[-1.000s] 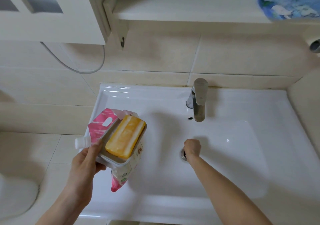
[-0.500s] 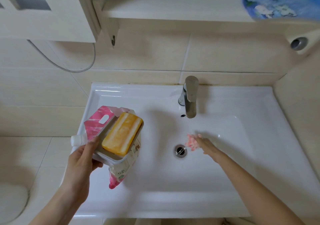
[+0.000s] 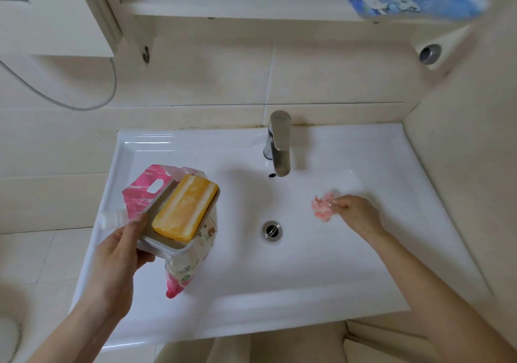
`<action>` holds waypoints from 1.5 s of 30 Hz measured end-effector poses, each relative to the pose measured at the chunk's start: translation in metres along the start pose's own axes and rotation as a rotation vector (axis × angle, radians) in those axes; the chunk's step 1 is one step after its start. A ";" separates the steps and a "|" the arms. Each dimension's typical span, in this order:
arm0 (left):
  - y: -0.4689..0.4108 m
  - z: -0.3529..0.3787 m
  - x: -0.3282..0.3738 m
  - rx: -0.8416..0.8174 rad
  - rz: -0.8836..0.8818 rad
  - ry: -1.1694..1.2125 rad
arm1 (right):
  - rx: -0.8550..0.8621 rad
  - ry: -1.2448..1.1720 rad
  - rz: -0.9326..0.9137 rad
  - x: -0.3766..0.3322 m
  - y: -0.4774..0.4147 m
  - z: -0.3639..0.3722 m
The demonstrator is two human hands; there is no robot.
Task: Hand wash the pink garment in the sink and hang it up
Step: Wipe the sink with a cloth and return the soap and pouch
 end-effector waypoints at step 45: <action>0.010 -0.027 -0.007 0.008 0.062 0.039 | -0.744 0.604 0.010 0.006 0.038 0.134</action>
Point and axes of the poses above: each hand's wrist, its own y-axis away from the middle knuckle, its own z-axis out of the palm, x = y × z, the point moved 4 cm from there along -y, towards the middle knuckle, and after that the axes turned 8 degrees about y, right-handed, at the moved point
